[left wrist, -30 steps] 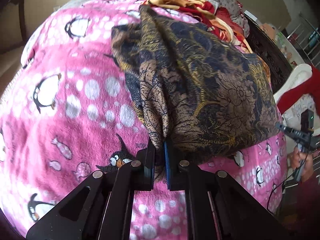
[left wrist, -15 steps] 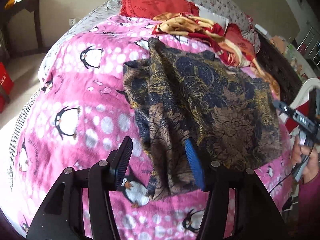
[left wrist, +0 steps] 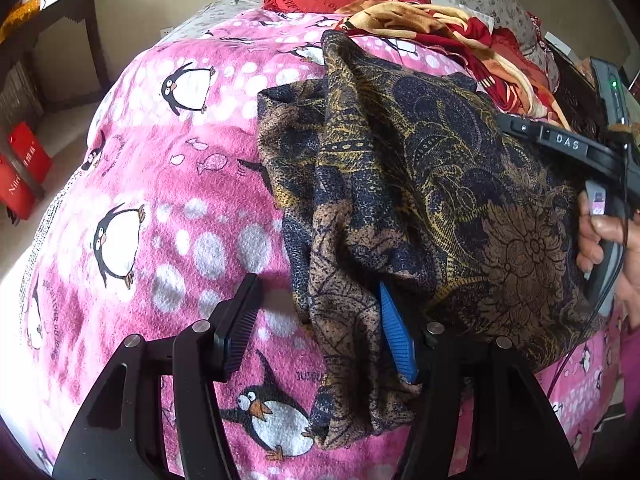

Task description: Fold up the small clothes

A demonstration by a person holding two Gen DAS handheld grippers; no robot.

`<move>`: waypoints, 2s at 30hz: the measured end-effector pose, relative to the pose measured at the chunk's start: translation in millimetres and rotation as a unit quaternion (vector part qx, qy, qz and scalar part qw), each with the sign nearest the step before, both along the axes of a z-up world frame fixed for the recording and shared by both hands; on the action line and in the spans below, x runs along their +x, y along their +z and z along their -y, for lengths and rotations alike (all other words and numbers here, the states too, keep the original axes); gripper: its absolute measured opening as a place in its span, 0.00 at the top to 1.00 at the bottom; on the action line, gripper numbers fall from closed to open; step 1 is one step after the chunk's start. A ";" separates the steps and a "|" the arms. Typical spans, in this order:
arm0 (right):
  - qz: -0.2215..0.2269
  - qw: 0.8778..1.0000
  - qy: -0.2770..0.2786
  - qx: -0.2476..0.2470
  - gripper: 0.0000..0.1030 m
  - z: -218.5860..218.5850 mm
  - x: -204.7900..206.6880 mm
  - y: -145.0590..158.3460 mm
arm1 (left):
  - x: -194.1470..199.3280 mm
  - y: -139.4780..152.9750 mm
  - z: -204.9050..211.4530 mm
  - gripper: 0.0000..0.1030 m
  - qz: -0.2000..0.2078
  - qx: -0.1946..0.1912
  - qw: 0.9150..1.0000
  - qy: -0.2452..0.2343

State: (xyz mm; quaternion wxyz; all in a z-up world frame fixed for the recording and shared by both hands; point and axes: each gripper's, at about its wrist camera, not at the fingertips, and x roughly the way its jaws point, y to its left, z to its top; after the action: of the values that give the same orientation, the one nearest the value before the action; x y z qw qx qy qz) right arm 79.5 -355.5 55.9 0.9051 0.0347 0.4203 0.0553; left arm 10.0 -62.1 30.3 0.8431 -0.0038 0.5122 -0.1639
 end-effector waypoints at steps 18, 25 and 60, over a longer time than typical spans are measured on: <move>-0.003 0.987 0.163 -0.005 0.58 -143.9 4.6 15.5 | -9.3 0.2 -8.7 0.43 -0.003 -0.016 1.000 0.009; -0.020 0.986 0.160 -0.045 0.58 -177.1 38.0 -7.8 | -10.5 -1.2 -11.6 0.42 -0.001 -0.027 1.000 0.010; -0.068 0.963 0.243 -0.092 0.98 -232.7 56.2 -14.0 | -53.6 -4.3 -52.0 0.35 -0.009 -0.144 0.989 0.020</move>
State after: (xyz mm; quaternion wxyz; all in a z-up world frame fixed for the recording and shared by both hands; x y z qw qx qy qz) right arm 135.7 -122.8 41.9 0.8328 -0.1480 0.4803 0.2320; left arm -43.6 -10.1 26.0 0.8321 -0.1372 0.4906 -0.2194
